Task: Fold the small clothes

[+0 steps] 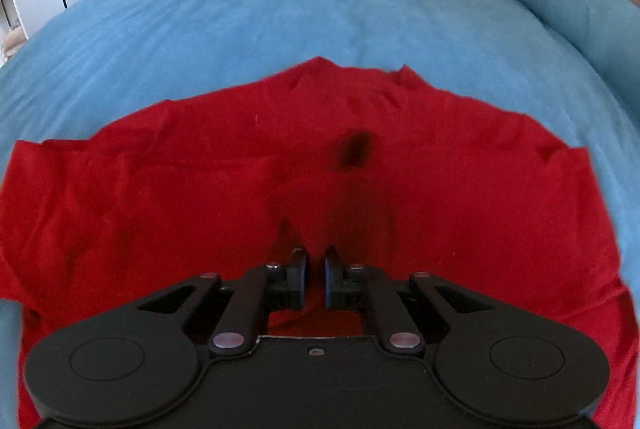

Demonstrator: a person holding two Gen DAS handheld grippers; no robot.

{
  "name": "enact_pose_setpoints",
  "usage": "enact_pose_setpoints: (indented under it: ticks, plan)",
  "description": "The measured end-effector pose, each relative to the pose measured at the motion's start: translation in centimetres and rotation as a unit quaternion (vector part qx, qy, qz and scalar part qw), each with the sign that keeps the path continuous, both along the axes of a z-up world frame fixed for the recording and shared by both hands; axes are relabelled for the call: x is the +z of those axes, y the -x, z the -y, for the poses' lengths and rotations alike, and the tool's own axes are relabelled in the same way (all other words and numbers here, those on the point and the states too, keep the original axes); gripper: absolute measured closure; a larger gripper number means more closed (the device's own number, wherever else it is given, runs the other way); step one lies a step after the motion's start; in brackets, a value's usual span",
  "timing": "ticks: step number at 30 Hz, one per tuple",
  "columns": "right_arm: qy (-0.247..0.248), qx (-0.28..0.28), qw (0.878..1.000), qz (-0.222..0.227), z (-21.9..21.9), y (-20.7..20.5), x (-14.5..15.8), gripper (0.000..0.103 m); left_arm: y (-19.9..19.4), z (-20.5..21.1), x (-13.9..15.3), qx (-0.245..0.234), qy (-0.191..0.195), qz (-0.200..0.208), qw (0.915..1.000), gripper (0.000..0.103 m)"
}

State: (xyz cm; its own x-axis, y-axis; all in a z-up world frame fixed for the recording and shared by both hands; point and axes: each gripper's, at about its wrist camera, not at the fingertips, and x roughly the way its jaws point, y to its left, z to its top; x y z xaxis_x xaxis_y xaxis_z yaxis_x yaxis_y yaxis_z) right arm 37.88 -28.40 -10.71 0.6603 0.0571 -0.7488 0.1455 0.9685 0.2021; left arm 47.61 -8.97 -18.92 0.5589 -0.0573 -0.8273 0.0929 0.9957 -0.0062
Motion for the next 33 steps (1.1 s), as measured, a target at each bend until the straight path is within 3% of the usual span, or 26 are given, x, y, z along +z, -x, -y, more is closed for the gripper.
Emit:
enact_pose_setpoints:
  ticks: [2,3,4,6,7,14,20,22,23,25,26,28,31,33]
  plan:
    - [0.000,0.009,1.000,-0.004,0.0,-0.4,-0.6,0.000,-0.3,-0.1,-0.2,-0.009,0.004,0.001,1.0000,0.084]
    - [-0.001,0.015,1.000,-0.004,0.0,-0.6,-0.8,0.000,0.0,-0.3,-0.1,-0.015,0.013,0.000,0.9998,0.065]
    - [0.000,0.018,1.000,-0.005,-0.2,-0.9,-0.8,0.000,-0.1,-0.6,0.2,-0.019,0.023,-0.004,0.9995,0.039]
    - [-0.002,0.023,1.000,-0.006,-0.4,-1.2,-0.8,0.000,0.1,-1.4,1.2,-0.013,0.023,0.004,0.9996,0.018]
    - [-0.005,0.024,1.000,-0.007,-0.6,-1.5,-0.7,0.000,0.4,-2.1,1.8,-0.011,0.021,0.011,0.9997,0.014]
    - [-0.033,0.043,0.998,-0.017,-2.8,-3.1,0.7,0.000,2.5,-8.7,5.9,0.040,-0.006,0.032,0.9987,0.011]
    - [-0.059,0.061,0.996,-0.041,-8.1,-5.7,0.7,0.000,2.1,-15.6,6.7,0.100,-0.011,0.039,0.9941,0.009]
    - [-0.019,0.032,0.998,-0.047,-10.7,-6.9,0.0,0.000,1.6,-16.9,6.7,0.111,-0.017,0.036,0.9930,0.009]
    - [-0.007,0.019,0.998,-0.053,-11.7,-7.5,-0.6,0.005,1.5,-17.6,6.7,0.115,-0.015,0.036,0.9926,0.009]
    - [-0.030,-0.003,0.997,-0.068,-12.8,-8.6,-2.1,0.020,1.6,-18.5,6.9,0.119,-0.007,0.038,0.9922,0.009]
    - [-0.048,-0.015,0.996,-0.078,-13.2,-9.0,-2.8,0.022,1.6,-19.0,7.0,0.121,-0.004,0.038,0.9919,0.009]
    - [-0.064,-0.040,0.994,-0.082,-14.2,-9.4,-4.0,0.022,2.0,-19.8,7.3,0.118,0.000,0.037,0.9923,0.009]
    - [-0.036,-0.061,0.995,-0.069,-15.8,-9.4,-4.8,0.023,1.9,-20.4,6.8,0.112,-0.002,0.030,0.9933,0.009]
    - [-0.046,-0.068,0.995,-0.055,-16.2,-9.4,-5.1,0.024,2.0,-20.6,6.6,0.107,0.000,0.023,0.9940,0.009]
